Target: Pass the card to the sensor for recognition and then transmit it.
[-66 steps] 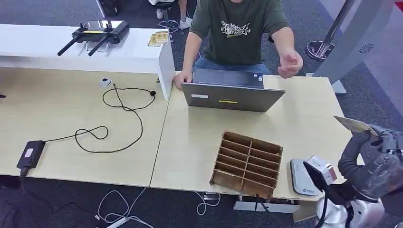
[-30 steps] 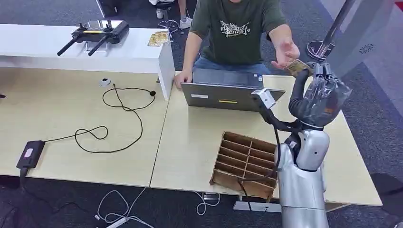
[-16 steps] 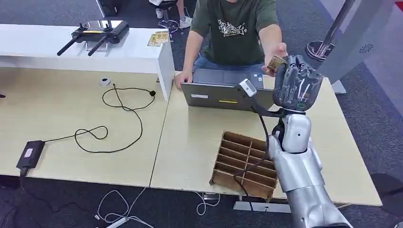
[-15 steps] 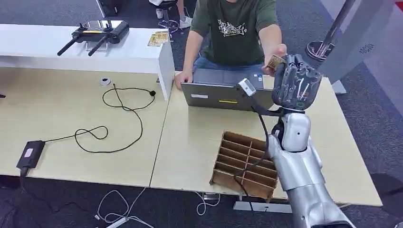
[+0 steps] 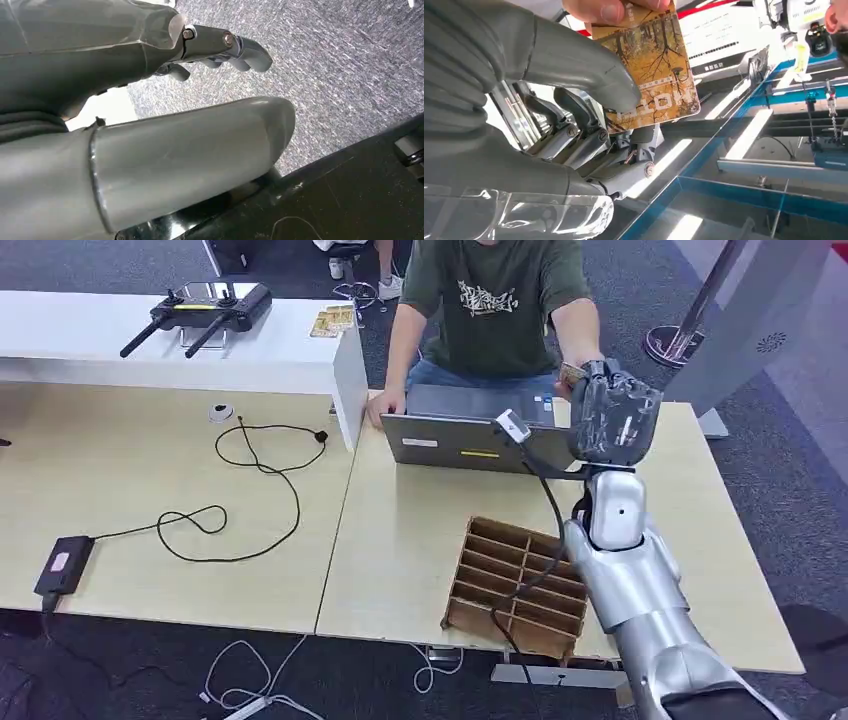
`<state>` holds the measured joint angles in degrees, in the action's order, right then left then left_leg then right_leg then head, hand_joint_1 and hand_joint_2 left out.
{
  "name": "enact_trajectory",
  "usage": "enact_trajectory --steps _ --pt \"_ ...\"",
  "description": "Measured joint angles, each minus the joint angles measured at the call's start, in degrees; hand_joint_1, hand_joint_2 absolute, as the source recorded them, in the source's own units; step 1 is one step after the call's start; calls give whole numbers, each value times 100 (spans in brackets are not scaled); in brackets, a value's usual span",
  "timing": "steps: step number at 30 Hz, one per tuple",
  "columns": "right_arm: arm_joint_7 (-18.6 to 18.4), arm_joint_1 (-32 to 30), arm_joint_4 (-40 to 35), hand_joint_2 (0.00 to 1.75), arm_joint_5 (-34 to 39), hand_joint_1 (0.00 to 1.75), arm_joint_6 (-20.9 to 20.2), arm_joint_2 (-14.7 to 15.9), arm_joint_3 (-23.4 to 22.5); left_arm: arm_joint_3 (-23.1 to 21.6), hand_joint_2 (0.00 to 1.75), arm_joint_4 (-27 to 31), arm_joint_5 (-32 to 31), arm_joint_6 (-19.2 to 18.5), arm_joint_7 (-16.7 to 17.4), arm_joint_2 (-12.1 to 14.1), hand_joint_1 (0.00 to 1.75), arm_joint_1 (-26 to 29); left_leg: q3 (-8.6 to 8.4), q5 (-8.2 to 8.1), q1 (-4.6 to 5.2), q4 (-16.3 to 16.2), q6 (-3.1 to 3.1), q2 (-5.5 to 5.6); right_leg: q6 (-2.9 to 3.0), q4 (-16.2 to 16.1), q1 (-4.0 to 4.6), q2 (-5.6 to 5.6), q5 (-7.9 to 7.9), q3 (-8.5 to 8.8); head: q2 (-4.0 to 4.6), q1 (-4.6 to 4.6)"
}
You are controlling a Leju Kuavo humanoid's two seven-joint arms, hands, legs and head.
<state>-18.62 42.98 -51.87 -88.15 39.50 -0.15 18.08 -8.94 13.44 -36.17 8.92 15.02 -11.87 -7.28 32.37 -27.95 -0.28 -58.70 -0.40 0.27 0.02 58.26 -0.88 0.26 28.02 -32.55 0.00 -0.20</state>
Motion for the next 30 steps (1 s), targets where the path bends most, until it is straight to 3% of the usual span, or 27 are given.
enact_trajectory --steps 2,3,4,21,30 --pt "-9 0 33 175 0 175 2 15 4 0 0 0 -2 9 0 0 0 0 0 0 0 0 0 0 0 0 0 0 0 0 0 0" --pt "-9 0 48 175 0 31 2 22 7 0 0 0 -7 11 -2 0 0 0 0 0 0 0 0 0 0 0 0 0 0 0 0 0" --pt "-9 1 59 175 0 2 2 28 7 0 0 0 -15 11 -2 0 0 0 0 0 0 0 0 0 0 0 0 0 0 0 0 0" --pt "72 -7 114 175 0 0 2 50 -4 0 0 0 -26 52 -11 -33 0 1 -1 0 0 0 0 -1 0 0 0 -1 0 -1 0 0" --pt "365 -328 -424 175 2 0 4 50 -290 0 0 0 -20 76 -11 -33 0 3 -1 0 0 0 0 -1 0 0 0 -1 0 -1 0 0"
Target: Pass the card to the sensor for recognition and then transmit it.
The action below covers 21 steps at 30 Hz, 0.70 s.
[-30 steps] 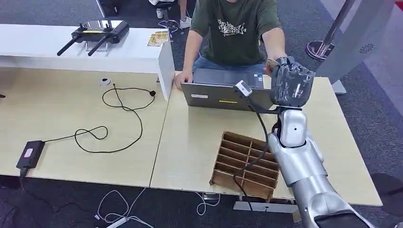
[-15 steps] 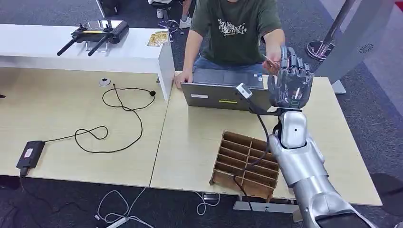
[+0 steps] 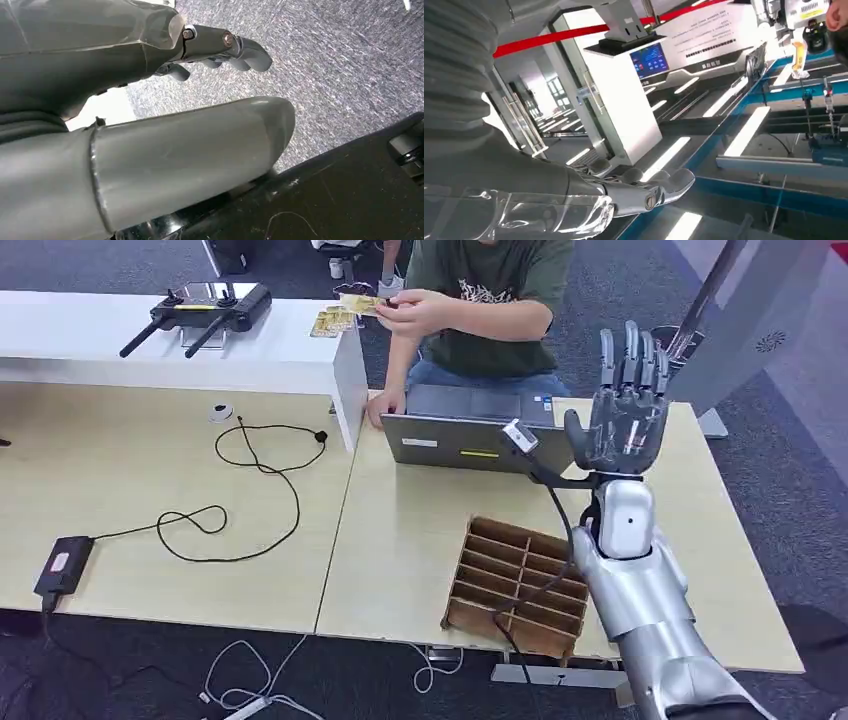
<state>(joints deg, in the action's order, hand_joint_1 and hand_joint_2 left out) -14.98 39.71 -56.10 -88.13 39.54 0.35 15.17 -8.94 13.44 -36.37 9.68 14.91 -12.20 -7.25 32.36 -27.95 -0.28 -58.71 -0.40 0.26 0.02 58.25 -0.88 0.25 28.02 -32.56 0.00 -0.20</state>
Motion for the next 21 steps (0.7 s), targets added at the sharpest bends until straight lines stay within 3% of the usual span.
enact_trajectory --steps 9,17,21 --pt "528 -736 -1055 175 46 0 2 0 -376 13 0 0 64 94 -24 0 0 9 2 0 0 0 0 3 0 0 0 4 0 0 0 0" --pt "1534 -1640 -2454 175 361 0 4 -275 -1016 138 0 0 149 183 -65 2 0 20 4 -1 0 1 0 4 0 -1 0 5 2 0 0 0" --pt "2038 -2090 -3105 175 549 0 4 -531 -1389 151 0 0 90 858 -634 -75 0 87 3 -1 0 1 0 5 -2 -1 -1 6 3 -1 0 0"
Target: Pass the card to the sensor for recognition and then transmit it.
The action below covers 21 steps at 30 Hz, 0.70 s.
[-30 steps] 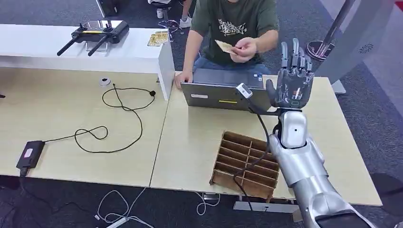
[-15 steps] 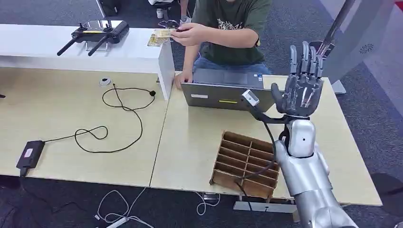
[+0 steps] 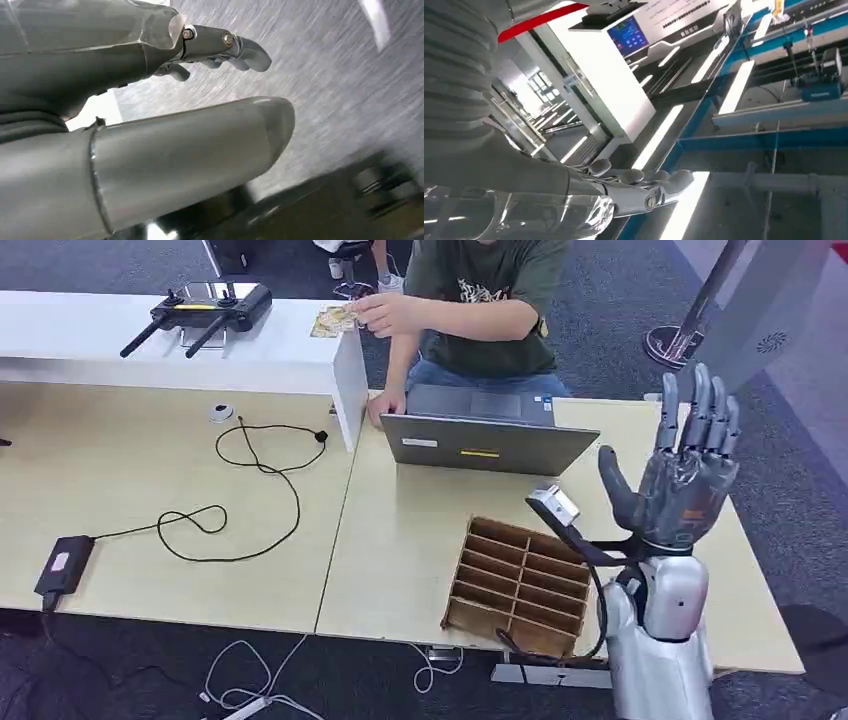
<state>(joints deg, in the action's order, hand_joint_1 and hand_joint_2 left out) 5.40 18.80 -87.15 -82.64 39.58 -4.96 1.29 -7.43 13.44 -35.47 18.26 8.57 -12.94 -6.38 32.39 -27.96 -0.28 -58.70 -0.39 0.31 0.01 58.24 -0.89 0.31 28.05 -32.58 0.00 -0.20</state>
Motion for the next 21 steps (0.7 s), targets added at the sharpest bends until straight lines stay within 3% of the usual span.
enact_trajectory --steps 4,8,13,21 --pt "881 -443 -597 175 369 0 0 -361 -474 2 0 0 13 211 -28 -161 0 70 2 -1 0 0 0 -2 0 -1 0 -3 0 0 0 -2" --pt "2009 -748 -1020 175 1010 0 -2 -841 -1052 59 0 0 144 259 -116 -194 0 120 3 -1 1 0 1 -1 0 -3 -1 0 0 -2 0 0" --pt "2093 -859 -1348 175 1372 0 -4 -896 -1394 162 0 0 245 297 -196 -218 0 154 1 -1 1 1 1 -6 2 -2 0 -6 -2 -2 0 2" --pt "1901 -1012 -1820 175 1530 0 -4 -896 -1444 284 0 0 315 288 -275 -221 0 173 0 0 1 1 1 -7 2 -2 0 -7 -2 -3 0 2"
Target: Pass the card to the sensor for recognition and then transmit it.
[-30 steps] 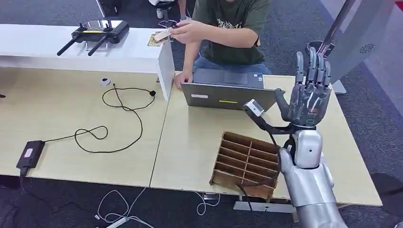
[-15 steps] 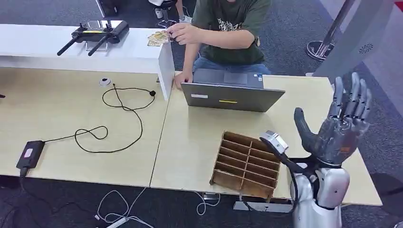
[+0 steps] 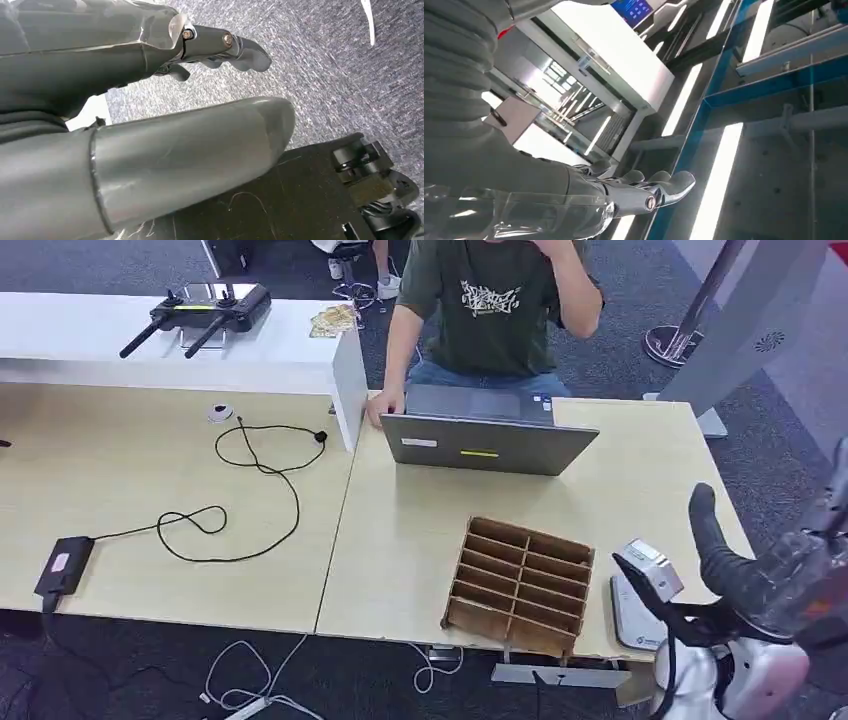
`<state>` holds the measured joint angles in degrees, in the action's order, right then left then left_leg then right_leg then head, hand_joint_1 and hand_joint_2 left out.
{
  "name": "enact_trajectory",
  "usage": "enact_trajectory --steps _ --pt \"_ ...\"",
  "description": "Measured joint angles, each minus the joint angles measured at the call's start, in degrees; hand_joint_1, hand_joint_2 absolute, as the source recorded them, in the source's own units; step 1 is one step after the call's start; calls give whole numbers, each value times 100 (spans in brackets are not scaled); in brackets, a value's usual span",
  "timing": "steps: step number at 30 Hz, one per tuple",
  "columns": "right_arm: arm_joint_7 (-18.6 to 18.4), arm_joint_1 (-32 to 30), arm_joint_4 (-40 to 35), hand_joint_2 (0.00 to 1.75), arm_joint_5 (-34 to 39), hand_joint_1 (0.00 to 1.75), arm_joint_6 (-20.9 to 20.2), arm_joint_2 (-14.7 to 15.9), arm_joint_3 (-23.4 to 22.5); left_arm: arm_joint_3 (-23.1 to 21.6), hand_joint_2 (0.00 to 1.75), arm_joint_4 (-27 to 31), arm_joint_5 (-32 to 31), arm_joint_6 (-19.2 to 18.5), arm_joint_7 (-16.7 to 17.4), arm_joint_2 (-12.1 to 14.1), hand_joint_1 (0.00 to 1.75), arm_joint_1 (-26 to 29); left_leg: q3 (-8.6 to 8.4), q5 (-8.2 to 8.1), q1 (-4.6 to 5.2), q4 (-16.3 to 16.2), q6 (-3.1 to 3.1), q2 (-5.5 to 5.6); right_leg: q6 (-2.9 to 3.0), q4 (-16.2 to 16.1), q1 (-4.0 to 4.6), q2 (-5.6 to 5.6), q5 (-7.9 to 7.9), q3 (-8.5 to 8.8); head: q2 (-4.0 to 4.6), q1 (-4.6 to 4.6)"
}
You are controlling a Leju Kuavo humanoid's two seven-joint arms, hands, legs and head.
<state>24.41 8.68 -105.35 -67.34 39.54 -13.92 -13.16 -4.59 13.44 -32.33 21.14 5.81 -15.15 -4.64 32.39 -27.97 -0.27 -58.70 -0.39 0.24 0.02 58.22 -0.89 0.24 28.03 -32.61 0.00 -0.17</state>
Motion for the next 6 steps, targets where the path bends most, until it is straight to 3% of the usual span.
enact_trajectory --steps 6 --pt "4 -111 -223 175 319 0 -2 2 -17 22 0 0 20 -9 -24 2 0 10 1 0 0 0 0 0 -1 0 0 1 1 -1 0 0"
